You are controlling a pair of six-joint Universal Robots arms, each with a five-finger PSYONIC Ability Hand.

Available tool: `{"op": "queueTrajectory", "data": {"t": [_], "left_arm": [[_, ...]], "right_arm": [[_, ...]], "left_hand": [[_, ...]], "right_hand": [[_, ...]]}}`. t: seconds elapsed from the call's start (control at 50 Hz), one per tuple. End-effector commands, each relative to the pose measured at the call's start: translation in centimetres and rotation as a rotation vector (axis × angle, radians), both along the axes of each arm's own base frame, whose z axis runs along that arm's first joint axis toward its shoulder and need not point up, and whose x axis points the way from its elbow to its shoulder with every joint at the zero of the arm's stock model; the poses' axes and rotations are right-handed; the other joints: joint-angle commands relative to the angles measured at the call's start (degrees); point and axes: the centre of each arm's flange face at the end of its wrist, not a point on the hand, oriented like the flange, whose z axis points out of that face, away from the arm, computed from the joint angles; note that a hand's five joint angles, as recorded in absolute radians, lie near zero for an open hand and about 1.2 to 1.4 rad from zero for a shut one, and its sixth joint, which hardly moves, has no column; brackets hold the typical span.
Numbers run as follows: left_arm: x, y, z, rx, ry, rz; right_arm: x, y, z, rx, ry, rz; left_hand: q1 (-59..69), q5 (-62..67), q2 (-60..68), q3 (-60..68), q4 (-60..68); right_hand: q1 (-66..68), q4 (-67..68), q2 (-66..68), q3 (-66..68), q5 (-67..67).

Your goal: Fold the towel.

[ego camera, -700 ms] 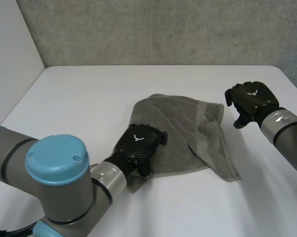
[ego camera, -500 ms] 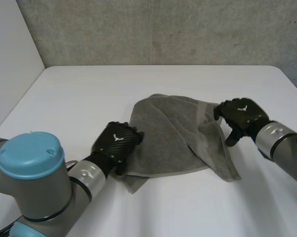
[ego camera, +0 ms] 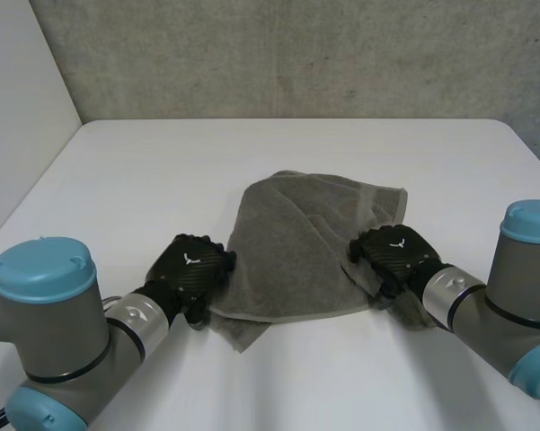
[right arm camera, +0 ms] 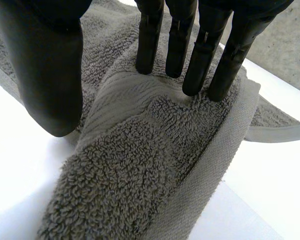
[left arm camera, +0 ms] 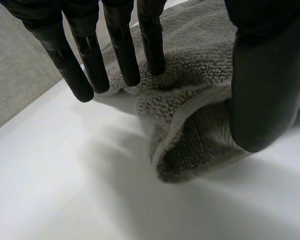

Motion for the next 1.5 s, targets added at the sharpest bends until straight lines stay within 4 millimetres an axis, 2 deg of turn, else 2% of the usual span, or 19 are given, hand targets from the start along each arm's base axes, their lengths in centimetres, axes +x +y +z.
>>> {"op": "queueTrajectory", "data": {"t": [0.02, 0.18, 0.22, 0.34, 0.46, 0.5, 0.52, 0.54, 0.56, 0.6, 0.7, 0.78, 0.88, 0.98, 1.14, 1.32, 1.38, 1.44, 1.5], "left_arm": [[-0.5, -0.7, -1.0, 0.010, -0.003, -0.006], [-1.0, -1.9, -2.0, 0.001, -0.003, -0.003], [-1.3, -2.6, -2.2, -0.014, -0.004, 0.003], [-2.2, -4.6, -0.6, -0.090, 0.023, 0.013], [-4.0, -9.8, 6.7, -0.338, 0.137, 0.093], [-4.5, -12.0, 12.2, -0.491, 0.231, 0.162], [-4.5, -12.0, 12.2, -0.492, 0.232, 0.162], [-4.5, -12.8, 15.1, -0.573, 0.287, 0.195], [-4.5, -12.8, 15.1, -0.574, 0.288, 0.195], [-4.1, -13.2, 21.1, -0.748, 0.425, 0.248], [-2.6, -12.1, 26.3, -0.892, 0.576, 0.267], [-2.2, -11.5, 24.9, -0.834, 0.557, 0.248], [-2.5, -9.7, 19.1, -0.638, 0.435, 0.155], [-1.5, -6.0, 10.0, -0.338, 0.258, 0.080], [1.3, -2.4, 3.1, -0.109, 0.138, 0.113], [1.3, -0.5, 1.4, -0.045, 0.109, 0.093], [1.1, -0.4, 1.6, -0.051, 0.113, 0.089], [1.1, -0.4, 1.7, -0.058, 0.111, 0.092], [1.1, -0.6, 2.0, -0.066, 0.118, 0.092]], "right_arm": [[0.0, -0.6, -0.7, -0.014, 0.000, -0.006], [-0.1, -1.6, -1.2, -0.040, 0.024, -0.043], [-0.1, -2.3, -0.7, -0.070, 0.030, -0.077], [0.4, -4.2, 1.6, -0.158, 0.005, -0.092], [1.9, -9.4, 9.8, -0.440, -0.100, -0.108], [2.5, -10.3, 12.3, -0.523, -0.134, -0.103], [2.8, -11.2, 14.8, -0.613, -0.166, -0.106], [3.0, -11.8, 17.4, -0.708, -0.216, -0.112], [3.0, -11.8, 17.4, -0.709, -0.217, -0.112], [3.3, -12.3, 21.8, -0.922, -0.327, -0.121], [2.3, -11.2, 26.0, -1.020, -0.433, -0.124], [2.2, -10.8, 24.5, -0.888, -0.425, -0.105], [2.3, -9.6, 19.6, -0.638, -0.354, -0.014], [1.9, -7.3, 14.0, -0.342, -0.269, 0.044], [-0.9, -6.3, 9.2, -0.095, -0.123, -0.011], [-3.5, -7.3, 6.1, -0.052, 0.015, -0.058], [-4.1, -7.7, 5.9, -0.052, 0.036, -0.096], [-4.4, -7.7, 5.6, -0.053, 0.051, -0.124], [-5.2, -8.1, 5.6, -0.052, 0.060, -0.161]], "left_hand": [[-3.9, -12.3, -3.5, -3.1, -4.2], [7.9, -0.5, 8.3, 8.7, 7.6], [20.1, 11.7, 20.5, 20.9, 19.8], [39.9, 31.4, 40.2, 40.7, 39.6], [46.7, 38.3, 47.1, 47.5, 46.4], [46.7, 38.3, 47.1, 47.5, 46.4], [46.7, 38.3, 47.1, 47.5, 46.4], [46.7, 38.3, 47.1, 47.5, 46.4], [46.7, 38.3, 47.1, 47.5, 46.4], [46.7, 38.3, 47.1, 47.5, 46.4], [46.7, 38.3, 47.1, 47.5, 46.4], [46.7, 38.3, 47.1, 47.5, 46.4], [46.7, 38.3, 47.1, 47.5, 46.4], [46.7, 38.3, 47.1, 47.5, 46.4], [46.7, 38.3, 47.1, 47.5, 46.4], [46.6, 38.2, 47.0, 47.4, 46.3], [27.6, 19.2, 27.9, 28.4, 27.3], [-19.4, -27.9, -19.1, -18.6, -19.7], [-22.7, -31.1, -22.4, -21.9, -23.0]], "right_hand": [[1.8, 1.5, 0.7, 1.3, 3.0], [24.3, 24.0, 23.3, 23.9, 25.5], [49.7, 49.4, 48.7, 49.3, 50.9], [49.9, 49.5, 48.8, 49.4, 51.0], [49.9, 49.5, 48.8, 49.4, 51.0], [49.9, 49.5, 48.8, 49.4, 51.0], [49.9, 49.5, 48.8, 49.4, 51.0], [49.9, 49.5, 48.8, 49.4, 51.0], [49.9, 49.5, 48.8, 49.4, 51.0], [49.9, 49.5, 48.8, 49.4, 51.0], [49.9, 49.5, 48.8, 49.4, 51.0], [49.9, 49.5, 48.8, 49.4, 51.0], [49.9, 49.5, 48.8, 49.4, 51.0], [49.9, 49.5, 48.8, 49.4, 51.0], [49.9, 49.5, 48.8, 49.4, 51.0], [49.9, 49.5, 48.8, 49.4, 51.0], [49.9, 49.5, 48.8, 49.4, 51.0], [49.9, 49.5, 48.8, 49.4, 51.0], [49.9, 49.5, 48.8, 49.4, 51.0]]}}
